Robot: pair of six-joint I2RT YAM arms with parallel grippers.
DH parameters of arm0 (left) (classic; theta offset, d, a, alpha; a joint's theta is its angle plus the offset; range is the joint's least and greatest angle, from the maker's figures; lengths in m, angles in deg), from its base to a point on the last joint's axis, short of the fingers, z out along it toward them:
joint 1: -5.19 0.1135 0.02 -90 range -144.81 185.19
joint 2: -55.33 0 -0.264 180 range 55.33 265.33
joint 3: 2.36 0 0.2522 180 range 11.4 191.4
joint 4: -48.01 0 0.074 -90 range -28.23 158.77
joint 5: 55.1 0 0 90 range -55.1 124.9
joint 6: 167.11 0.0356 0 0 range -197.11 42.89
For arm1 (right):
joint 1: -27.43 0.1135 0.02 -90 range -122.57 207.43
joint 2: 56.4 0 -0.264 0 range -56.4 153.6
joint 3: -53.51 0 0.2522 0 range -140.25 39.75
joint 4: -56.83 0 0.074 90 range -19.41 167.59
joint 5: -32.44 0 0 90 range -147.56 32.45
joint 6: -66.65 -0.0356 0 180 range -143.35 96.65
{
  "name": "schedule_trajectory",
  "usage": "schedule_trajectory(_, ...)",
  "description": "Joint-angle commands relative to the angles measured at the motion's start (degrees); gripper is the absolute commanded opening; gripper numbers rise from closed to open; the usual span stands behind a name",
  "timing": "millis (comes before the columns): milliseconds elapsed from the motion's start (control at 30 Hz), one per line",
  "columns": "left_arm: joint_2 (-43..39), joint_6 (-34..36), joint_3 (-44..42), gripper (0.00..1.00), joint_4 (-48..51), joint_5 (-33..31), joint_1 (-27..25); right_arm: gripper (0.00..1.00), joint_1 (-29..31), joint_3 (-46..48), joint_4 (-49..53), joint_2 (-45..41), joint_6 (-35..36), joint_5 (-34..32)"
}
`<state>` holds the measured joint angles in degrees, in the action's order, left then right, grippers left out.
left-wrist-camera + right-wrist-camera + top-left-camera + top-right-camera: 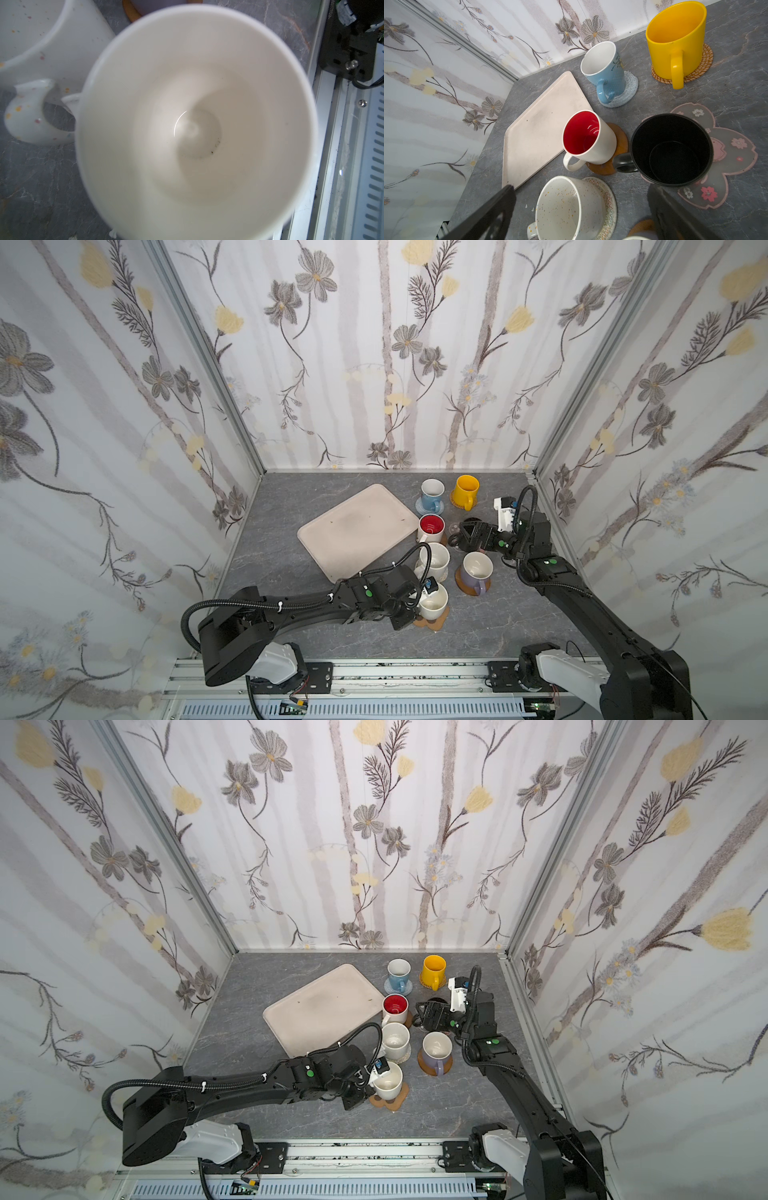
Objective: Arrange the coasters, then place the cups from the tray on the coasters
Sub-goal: 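Lower the plain white mug onto the paw coaster and open left gripper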
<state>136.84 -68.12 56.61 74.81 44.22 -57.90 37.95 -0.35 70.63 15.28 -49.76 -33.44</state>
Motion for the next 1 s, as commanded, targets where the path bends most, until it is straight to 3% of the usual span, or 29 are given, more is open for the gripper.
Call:
schedule_trajectory(0,0.28,-0.27,0.08,0.0,-4.25,-0.49,0.01,1.0,-0.11,0.24,-2.55,0.24,0.71,0.82)
schedule_trajectory(367,3.03,-1.12,0.08,0.03,-4.25,-1.41,-0.3,1.0,-0.45,0.72,-3.09,0.3,0.75,1.01)
schedule_trajectory(467,2.93,-1.27,0.12,0.1,-4.25,-1.67,-0.32,1.0,-0.5,0.72,-3.02,0.17,0.75,1.02)
schedule_trajectory(633,2.53,-2.53,-0.12,0.33,-4.25,-0.76,-0.37,1.0,-0.59,0.82,-3.02,-0.31,0.68,1.09)
schedule_trajectory(967,-0.52,-3.03,-0.54,0.53,-4.2,-1.87,-0.37,1.0,-0.68,0.47,-2.76,-0.62,0.66,1.11)
